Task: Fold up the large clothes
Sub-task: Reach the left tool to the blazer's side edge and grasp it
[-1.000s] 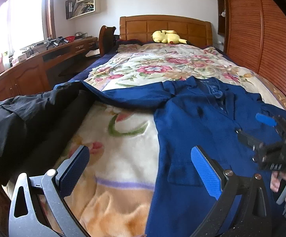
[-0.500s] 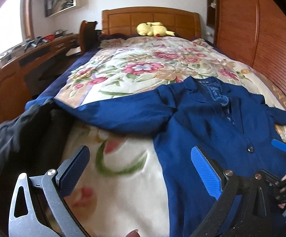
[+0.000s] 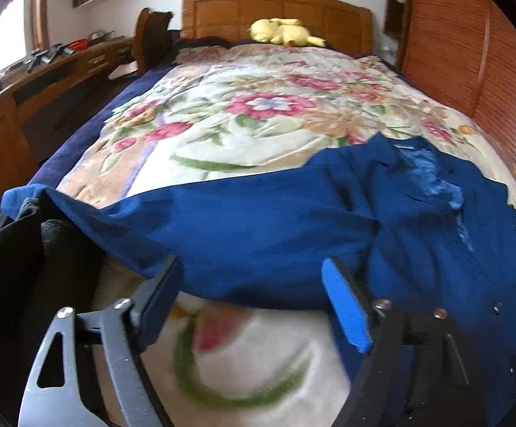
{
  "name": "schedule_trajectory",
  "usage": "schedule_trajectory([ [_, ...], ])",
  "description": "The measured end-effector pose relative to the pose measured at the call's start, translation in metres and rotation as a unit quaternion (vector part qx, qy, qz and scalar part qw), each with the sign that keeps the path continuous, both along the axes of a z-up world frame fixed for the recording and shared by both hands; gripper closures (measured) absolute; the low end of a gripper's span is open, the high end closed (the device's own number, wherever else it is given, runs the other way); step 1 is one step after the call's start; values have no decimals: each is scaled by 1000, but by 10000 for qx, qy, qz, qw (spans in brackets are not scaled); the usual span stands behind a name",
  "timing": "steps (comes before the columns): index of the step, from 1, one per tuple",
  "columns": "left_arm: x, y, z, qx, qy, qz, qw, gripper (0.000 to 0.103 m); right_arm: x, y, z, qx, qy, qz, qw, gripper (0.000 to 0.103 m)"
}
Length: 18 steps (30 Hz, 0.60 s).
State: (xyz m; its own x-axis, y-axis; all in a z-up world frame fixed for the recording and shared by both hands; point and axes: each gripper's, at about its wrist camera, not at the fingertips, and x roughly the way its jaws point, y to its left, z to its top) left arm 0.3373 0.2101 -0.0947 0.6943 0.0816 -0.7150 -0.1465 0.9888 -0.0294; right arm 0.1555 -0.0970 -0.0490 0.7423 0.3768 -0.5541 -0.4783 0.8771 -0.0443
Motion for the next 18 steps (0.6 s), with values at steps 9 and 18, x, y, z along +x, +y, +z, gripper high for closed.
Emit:
schedule_trajectory([
  [9,-11,28,-5,-166,176,648,9976,39,-1,7,4,-78,-127,375,9992,0],
  [18,15,42,-23,-575,459,920,9930,52,2,-3,6,84,-104,429,9990,0],
])
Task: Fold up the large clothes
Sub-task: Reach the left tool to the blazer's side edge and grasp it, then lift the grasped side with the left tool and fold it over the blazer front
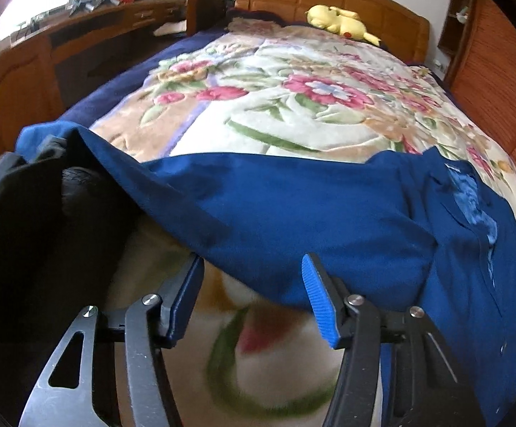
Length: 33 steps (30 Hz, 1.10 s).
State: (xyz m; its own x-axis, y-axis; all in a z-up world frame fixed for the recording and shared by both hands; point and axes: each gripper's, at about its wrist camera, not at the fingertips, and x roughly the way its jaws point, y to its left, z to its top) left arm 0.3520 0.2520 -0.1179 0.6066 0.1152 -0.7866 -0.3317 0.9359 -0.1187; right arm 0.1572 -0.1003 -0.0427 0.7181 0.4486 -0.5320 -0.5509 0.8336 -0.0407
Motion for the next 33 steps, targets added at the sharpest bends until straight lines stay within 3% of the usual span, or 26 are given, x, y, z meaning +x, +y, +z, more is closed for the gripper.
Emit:
schedule_trajectory([
  [4,12,12,-9,-258,62,148,9995,88,1,-3,1,-19,-36,-55,10000,0],
  [7,15,10,-4,-297,-50,123,9995,96,3,-3,2,-14,-45,-75,10000,0],
  [11,13,-12,22,151,-298,-21,9994,99,4,-10,7,12,-65,-210,9998,0],
  [15,12,-36,50,293,-486,-260,9980,101,4,-25,14,148,-115,-355,9992,0],
  [23,0,-139,99,671,-717,-1305,9866,101,-3,-51,19,340,-182,-603,9974,0],
  [26,-13,-175,101,719,-718,-1567,9824,101,-7,-52,18,381,-128,-552,9977,0],
  [29,-25,-189,90,765,-467,-1644,9823,101,-9,-51,19,389,-86,-439,9982,0],
  [33,-43,-183,80,681,-386,-1621,9837,86,-8,-49,18,347,-72,-303,9989,0],
])
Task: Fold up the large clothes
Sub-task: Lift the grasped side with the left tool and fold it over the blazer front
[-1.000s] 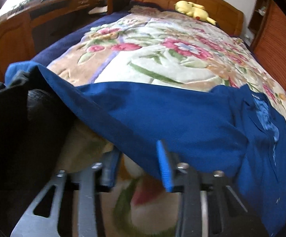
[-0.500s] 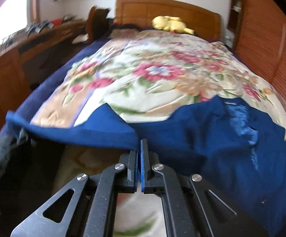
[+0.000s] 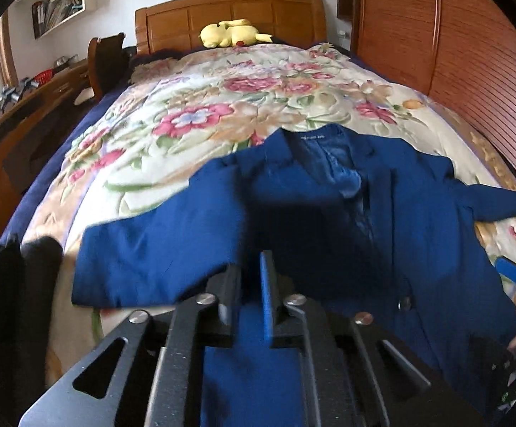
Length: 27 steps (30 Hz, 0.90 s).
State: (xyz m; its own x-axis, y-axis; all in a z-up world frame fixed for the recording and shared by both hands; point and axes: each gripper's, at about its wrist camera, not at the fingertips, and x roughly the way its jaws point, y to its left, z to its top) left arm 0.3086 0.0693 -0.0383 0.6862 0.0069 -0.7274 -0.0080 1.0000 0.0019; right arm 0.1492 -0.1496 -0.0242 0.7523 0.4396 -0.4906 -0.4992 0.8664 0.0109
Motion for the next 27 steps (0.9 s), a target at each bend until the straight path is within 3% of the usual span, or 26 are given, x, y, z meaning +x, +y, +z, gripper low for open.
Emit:
schedule_trajectory([
  [3,-15,9,-3,-42,15,81,10000,70,2,1,-4,-92,47,99,9999,0],
  [6,-30,19,-6,-37,32,81,10000,66,3,2,-6,-214,43,109,9997,0],
  [10,-35,40,-11,11,92,171,9998,38,2,2,-7,-274,42,38,9996,0],
  [13,-28,60,-20,-14,145,298,9994,25,2,5,-9,-338,24,-22,9994,0],
  [18,-7,100,-49,3,332,650,9973,24,5,9,-15,-394,108,-27,9992,0],
  [24,20,150,-85,-351,577,1231,9901,24,12,16,-21,-475,243,35,9986,0],
  [27,32,166,-98,-349,647,1397,9875,24,15,18,-23,-522,265,61,9983,0],
])
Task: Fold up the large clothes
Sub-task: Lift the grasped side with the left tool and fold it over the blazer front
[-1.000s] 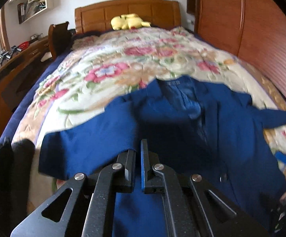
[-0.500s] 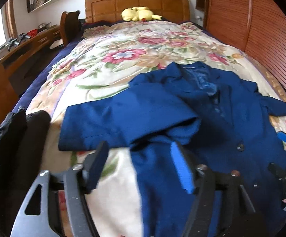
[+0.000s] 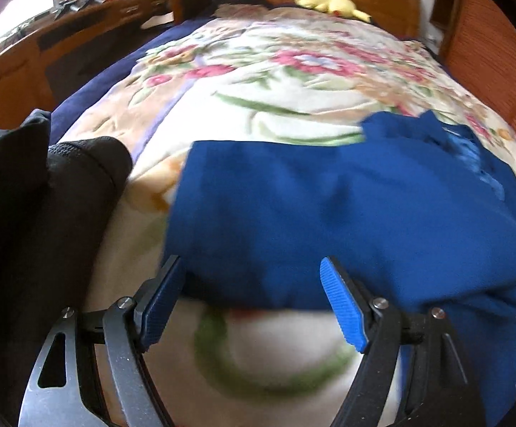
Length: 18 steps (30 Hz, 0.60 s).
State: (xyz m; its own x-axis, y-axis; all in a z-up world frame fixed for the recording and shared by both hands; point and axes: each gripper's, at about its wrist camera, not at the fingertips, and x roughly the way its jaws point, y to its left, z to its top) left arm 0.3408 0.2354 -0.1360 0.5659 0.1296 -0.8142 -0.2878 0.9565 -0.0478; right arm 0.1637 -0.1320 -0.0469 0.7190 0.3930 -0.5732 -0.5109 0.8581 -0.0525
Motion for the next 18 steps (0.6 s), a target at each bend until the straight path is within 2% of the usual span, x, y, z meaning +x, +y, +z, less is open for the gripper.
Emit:
schedule_trajectory([
  [4,12,13,-10,160,93,99,9998,24,5,3,-4,-49,76,43,10000,0],
  [12,14,23,-16,-14,100,240,9997,25,8,7,-6,-106,125,134,9998,0],
  [14,13,19,-14,61,108,189,9997,37,7,6,-5,-86,109,138,9998,0],
  [16,13,10,-9,151,115,49,9998,63,7,5,-4,-60,92,141,9998,0],
  [18,13,1,-3,177,124,-101,9997,75,7,5,-4,-33,87,155,9998,0],
])
